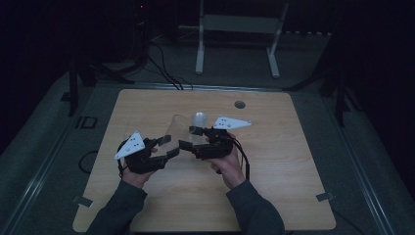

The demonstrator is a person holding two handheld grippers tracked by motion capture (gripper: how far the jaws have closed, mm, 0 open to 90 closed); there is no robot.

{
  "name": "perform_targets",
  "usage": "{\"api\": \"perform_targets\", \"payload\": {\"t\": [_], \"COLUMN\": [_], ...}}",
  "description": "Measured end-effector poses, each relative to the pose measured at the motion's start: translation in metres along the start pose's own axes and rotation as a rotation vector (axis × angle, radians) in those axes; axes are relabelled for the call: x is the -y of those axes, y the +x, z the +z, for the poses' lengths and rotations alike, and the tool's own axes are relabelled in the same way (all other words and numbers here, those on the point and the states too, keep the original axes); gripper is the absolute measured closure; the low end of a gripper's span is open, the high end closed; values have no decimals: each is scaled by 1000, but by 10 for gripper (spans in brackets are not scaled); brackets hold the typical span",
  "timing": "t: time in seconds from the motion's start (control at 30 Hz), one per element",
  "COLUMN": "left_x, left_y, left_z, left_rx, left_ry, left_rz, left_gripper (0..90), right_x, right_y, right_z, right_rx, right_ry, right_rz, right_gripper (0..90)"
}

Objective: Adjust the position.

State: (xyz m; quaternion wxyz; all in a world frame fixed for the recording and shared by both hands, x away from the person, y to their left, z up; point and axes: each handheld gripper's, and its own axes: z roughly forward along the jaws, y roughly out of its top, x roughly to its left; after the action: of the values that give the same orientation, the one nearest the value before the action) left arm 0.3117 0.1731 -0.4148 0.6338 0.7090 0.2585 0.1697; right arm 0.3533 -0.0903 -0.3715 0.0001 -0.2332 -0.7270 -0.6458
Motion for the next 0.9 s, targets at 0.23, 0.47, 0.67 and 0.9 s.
{"api": "perform_targets", "payload": {"t": [0.23,0.47,0.67,0.9], "left_x": [0,0,0,0], "left_y": [-2,-3,-5,-6], "left_z": [1,2,3,5], "left_rx": [15,26,36,44], "left_ry": [-1,-7,-9,1], "left_rz": [3,9,17,25], "left_gripper": [412,411,411,411], "right_x": [-2,-3,-3,-4], "right_y": [-2,-3,-3,-3], "right_z": [2,5,10,13], "right_rx": [-32,-65,-86,-82], "right_ry": [-30,-54,-63,-68], "right_rz": [25,52,70,67], "right_gripper": [227,216,209,234]}}
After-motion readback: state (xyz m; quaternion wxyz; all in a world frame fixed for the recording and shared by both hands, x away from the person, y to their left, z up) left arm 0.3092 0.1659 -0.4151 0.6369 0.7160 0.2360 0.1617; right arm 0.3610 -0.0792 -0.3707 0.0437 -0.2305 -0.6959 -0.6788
